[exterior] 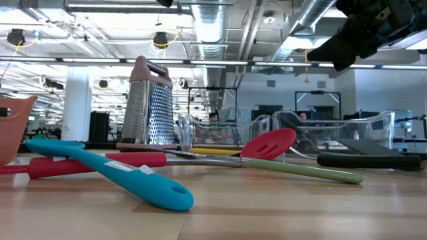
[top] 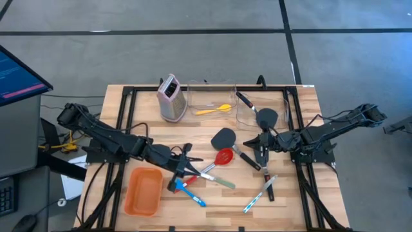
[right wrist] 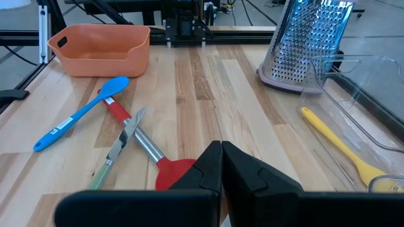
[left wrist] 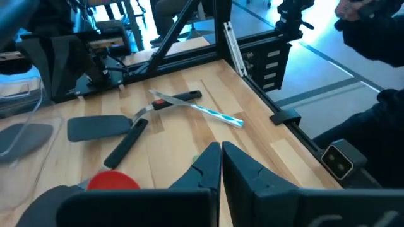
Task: Pick & Place Kitchen Items
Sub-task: Put the blue serving spoon into the left transparent bin
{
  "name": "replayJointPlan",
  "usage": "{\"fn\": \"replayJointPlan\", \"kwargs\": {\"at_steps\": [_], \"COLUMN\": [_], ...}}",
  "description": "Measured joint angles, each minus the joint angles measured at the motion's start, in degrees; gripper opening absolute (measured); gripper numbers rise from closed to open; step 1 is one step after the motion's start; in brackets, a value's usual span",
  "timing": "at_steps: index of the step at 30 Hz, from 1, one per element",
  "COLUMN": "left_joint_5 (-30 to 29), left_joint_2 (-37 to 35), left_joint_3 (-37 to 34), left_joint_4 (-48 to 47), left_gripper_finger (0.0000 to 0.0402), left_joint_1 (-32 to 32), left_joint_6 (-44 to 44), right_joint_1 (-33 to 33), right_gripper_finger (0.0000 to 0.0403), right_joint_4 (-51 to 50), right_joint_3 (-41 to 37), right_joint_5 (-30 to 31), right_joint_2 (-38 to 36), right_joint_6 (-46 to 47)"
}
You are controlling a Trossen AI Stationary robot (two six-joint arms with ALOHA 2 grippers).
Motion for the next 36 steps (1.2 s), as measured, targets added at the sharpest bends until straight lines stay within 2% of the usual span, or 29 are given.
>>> {"fn": "replayJointPlan", "kwargs": {"at_steps": [12,17,22,26,29,32,36], "left_joint_5": [0.0,0.0,-2.48,-2.94,-1.97,-1.11,-1.14], "left_joint_2": [0.02,0.06,1.89,4.98,8.58,12.43,15.61], "left_joint_3": [1.92,2.47,2.87,6.66,11.22,15.19,16.17], "left_joint_4": [3.22,3.03,2.71,2.14,-2.09,-10.94,-20.61], "left_gripper_finger": [0.0001,0.0001,0.0001,0.0001,0.0001,0.0001,0.0001], "left_joint_1": [-0.16,-2.3,-3.34,-2.99,-3.02,-3.08,-3.06], "left_joint_6": [0.09,2.37,3.16,4.04,5.5,5.66,6.03], "right_joint_1": [0.0,0.0,-0.04,-0.15,-0.15,-0.13,-0.11], "right_gripper_finger": [0.0001,0.0001,0.0001,0.0001,0.0001,0.0001,0.0001], "right_joint_4": [0.04,0.09,0.09,0.37,0.42,0.37,0.37], "right_joint_3": [0.0,0.0,0.0,0.0,0.0,0.0,0.0], "right_joint_5": [0.0,0.0,0.04,0.07,0.07,0.07,0.04], "right_joint_2": [0.0,0.0,0.0,0.01,0.02,0.02,0.02], "right_joint_6": [0.0,0.0,0.0,-0.02,0.03,0.44,0.46]}}
